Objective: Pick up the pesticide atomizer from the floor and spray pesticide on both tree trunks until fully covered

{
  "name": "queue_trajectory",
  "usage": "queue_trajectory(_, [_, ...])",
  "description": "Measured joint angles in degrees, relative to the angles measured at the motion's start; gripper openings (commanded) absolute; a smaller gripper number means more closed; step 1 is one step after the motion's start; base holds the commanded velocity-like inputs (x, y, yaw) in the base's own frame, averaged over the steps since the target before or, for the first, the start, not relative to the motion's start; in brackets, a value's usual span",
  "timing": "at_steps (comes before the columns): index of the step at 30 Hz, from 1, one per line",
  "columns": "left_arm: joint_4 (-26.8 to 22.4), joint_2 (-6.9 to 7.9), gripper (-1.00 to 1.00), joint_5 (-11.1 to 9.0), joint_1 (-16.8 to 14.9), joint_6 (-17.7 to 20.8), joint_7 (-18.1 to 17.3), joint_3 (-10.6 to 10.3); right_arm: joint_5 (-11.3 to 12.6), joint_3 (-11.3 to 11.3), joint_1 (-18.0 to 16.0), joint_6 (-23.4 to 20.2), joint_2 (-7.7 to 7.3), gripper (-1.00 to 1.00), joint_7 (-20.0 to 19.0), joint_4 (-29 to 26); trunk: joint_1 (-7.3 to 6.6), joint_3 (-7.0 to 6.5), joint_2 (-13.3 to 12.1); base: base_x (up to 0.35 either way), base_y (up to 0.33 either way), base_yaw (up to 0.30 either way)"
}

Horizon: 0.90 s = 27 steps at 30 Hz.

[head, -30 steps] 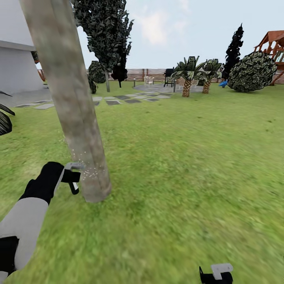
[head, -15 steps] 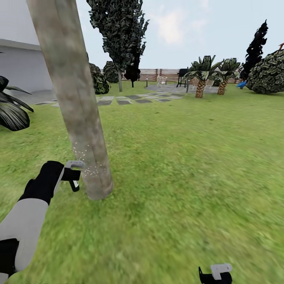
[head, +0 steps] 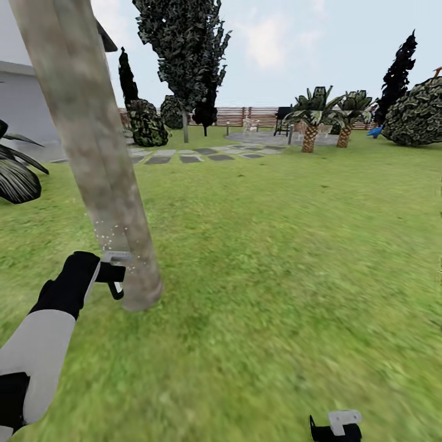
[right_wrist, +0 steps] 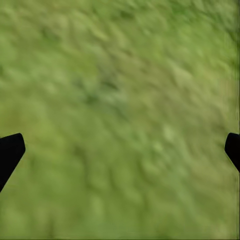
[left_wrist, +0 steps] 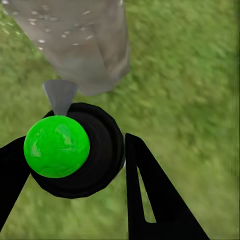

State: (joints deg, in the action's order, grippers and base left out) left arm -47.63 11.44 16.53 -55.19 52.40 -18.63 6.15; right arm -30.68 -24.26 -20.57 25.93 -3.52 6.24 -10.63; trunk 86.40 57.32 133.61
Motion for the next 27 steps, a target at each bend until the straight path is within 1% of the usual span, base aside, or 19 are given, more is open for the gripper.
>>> queue_trajectory(11, [-0.08,0.23,-1.0,0.14,-0.02,-0.01,0.0,0.19,0.02,0.0,0.0,0.05,0.0,1.0,0.03,-0.04,0.0,0.0,0.0,0.0,-0.273,0.01])
queue_trajectory(14, [-0.07,0.4,-1.0,0.28,0.0,-0.02,0.0,0.11,0.05,0.0,0.0,0.06,0.06,1.0,0.05,-0.01,0.0,0.0,0.0,0.0,-0.273,0.212])
queue_trajectory(17, [0.02,0.97,-1.0,0.49,0.15,-0.09,0.1,-0.03,0.02,0.0,0.0,0.06,0.09,1.0,0.05,-0.03,0.0,0.0,0.0,0.0,-0.273,0.265])
queue_trajectory(18, [0.05,1.23,-1.0,0.6,0.2,-0.11,0.12,0.15,0.03,0.0,0.0,0.07,0.09,1.0,0.03,-0.01,0.0,0.0,0.0,0.0,-0.273,0.275])
queue_trajectory(19, [0.07,1.41,-1.0,0.58,0.2,-0.12,0.05,0.94,0.02,0.0,0.0,0.05,0.09,1.0,0.04,0.0,0.0,0.0,0.0,0.0,-0.273,0.276])
queue_trajectory(21, [0.02,1.12,-1.0,0.13,0.18,-0.08,0.04,1.55,0.04,0.0,0.02,0.06,0.09,1.0,0.07,-0.01,0.0,0.0,0.0,0.0,-0.273,0.277])
queue_trajectory(27, [-0.02,-0.06,-1.0,0.01,-0.02,-0.09,0.26,1.53,0.05,0.0,0.0,0.08,0.09,1.0,0.04,-0.01,0.0,0.0,0.0,0.0,-0.273,0.277])
